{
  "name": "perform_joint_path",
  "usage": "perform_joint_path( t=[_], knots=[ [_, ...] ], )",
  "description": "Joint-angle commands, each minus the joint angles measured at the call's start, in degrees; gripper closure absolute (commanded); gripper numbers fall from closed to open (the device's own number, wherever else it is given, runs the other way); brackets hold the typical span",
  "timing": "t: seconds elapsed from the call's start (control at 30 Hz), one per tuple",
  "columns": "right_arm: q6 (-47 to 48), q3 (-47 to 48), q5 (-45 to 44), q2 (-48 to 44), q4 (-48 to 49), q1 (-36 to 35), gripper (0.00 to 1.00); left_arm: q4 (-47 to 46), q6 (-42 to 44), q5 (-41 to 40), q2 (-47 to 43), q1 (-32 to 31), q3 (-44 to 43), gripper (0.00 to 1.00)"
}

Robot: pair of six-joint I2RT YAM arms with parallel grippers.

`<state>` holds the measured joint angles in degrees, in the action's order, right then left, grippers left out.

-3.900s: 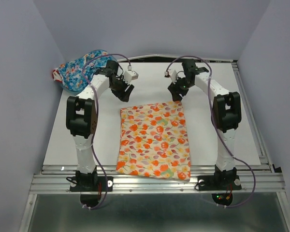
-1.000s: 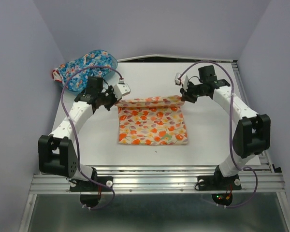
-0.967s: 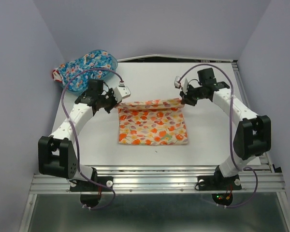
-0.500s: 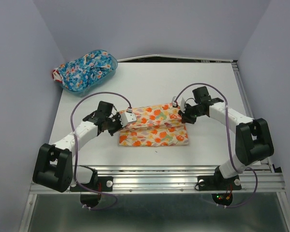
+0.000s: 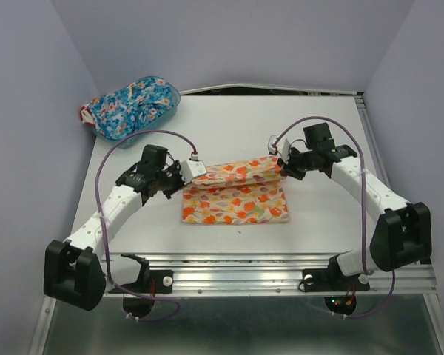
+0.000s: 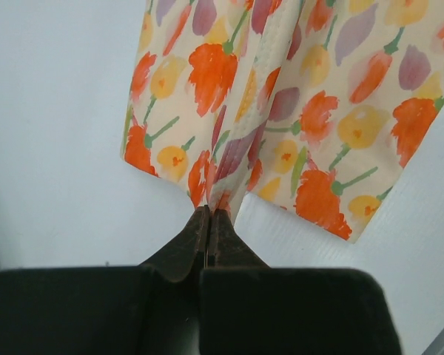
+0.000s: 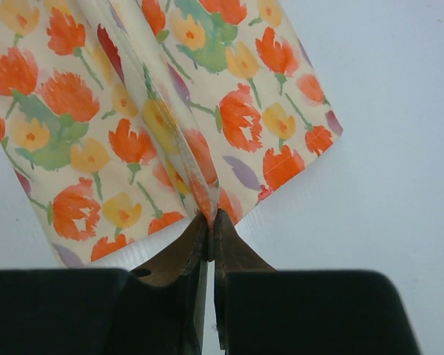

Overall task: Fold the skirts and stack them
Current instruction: Fold the skirt

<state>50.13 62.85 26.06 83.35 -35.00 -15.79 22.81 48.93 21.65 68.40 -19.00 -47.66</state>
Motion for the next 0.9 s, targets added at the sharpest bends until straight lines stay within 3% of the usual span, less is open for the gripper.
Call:
perform_joint_path(
  t=[0.0, 0.2, 0.4, 0.43, 0.57, 0.6, 0.67, 0.7, 0.87],
  knots=[
    [1.9, 2.11, -2.51, -5.64, -4.8, 0.59, 0.99, 7.33, 0.2, -0.29, -4.67, 0.2, -2.44, 1.0],
    [3.22, -3.69, -3.21, -10.75, -4.9, 0.59, 0.99, 10.59, 2.4, 0.77, -9.87, -1.47, 1.07, 1.0],
    [3.66, -13.0, -2.42, -11.98, -1.83, -0.03, 0.99, 5.24, 0.47, -1.34, -8.29, -3.84, 7.92, 1.0],
    [3.83, -13.89, -1.99, -12.16, -1.74, -0.55, 0.89, 4.1, 0.38, -1.96, -7.68, -4.11, 9.32, 1.0],
    [4.98, -14.86, 2.05, -14.79, -5.94, -0.56, 0.7, 7.24, 1.95, -1.0, -8.1, -4.64, 9.61, 0.86],
    [6.11, -14.69, 3.28, -16.01, -7.95, -0.56, 0.55, 8.21, 2.31, -0.73, -8.89, -4.64, 9.52, 0.66],
    [6.21, -14.16, 4.6, -20.32, -10.16, -0.56, 0.3, 11.2, 3.71, -0.03, -12.49, -4.64, 8.38, 0.48],
    [6.91, -13.03, 5.83, -21.81, -12.35, -0.56, 0.25, 12.42, 4.5, 0.15, -13.72, -4.64, 7.94, 0.37],
    [2.26, -8.71, 6.37, -27.1, -14.92, -0.56, 0.25, 18.76, 5.66, 1.2, -17.95, -4.73, 4.07, 0.32]
  ],
)
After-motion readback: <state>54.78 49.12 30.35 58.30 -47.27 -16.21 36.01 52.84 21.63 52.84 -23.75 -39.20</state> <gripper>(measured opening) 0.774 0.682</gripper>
